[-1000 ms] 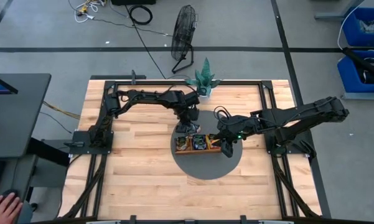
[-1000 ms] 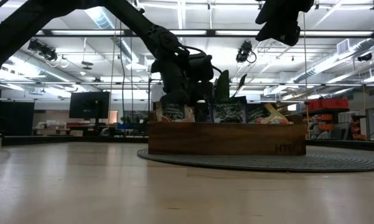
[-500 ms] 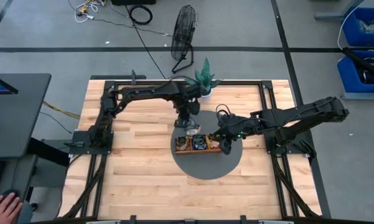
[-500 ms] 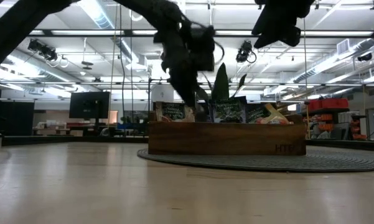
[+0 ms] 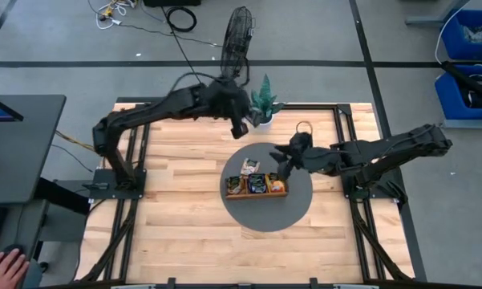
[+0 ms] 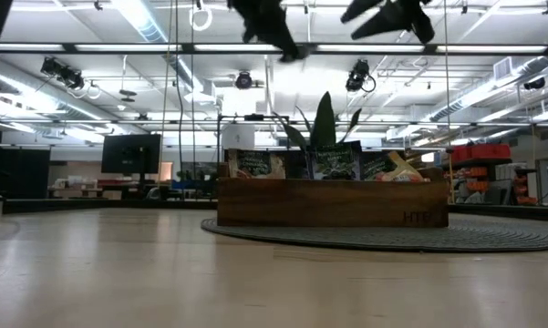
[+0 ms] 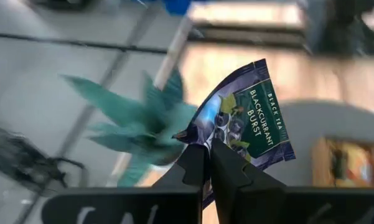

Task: Pick & Place Tea
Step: Put the black tea bag into the middle section of the wooden organizer

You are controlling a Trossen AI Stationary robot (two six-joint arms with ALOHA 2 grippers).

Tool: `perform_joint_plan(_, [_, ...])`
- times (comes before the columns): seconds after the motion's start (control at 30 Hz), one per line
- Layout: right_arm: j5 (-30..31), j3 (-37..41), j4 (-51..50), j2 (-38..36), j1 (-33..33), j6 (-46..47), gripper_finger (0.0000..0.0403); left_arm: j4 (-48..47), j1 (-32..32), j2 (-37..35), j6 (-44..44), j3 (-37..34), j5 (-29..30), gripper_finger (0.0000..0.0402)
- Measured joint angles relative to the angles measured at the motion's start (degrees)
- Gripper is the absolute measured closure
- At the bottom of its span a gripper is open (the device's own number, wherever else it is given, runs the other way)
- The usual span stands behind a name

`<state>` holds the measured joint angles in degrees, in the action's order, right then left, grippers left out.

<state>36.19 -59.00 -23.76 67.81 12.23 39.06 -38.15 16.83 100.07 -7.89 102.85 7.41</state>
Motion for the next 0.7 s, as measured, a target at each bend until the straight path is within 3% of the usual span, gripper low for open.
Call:
perform_joint_plan(0.2, [14.75,0.00,12.80,-0.79,-1.22,-2.60,0.0240,4.77,-4.65,-3.75,2.74,0.00,13.00,0.0391])
perform_joint_plan(0.27, [16.77,-0.02,16.76,-0.91,-2.21,-6.73,0.0240,5.11,-6.49,-4.17,2.76,-0.04,16.49,0.0391])
perform_joint_plan(0.43, [11.57,-0.02,23.84,-0.87,-3.82,-18.11,0.0240,7.53,-11.70,-4.30,1.39,-0.07,24.47,0.0389])
perform_joint_plan(0.7, [7.69,-0.02,25.83,-0.85,-4.18,-18.59,0.0212,12.41,-17.60,-4.32,-3.75,-0.07,34.15,0.0387])
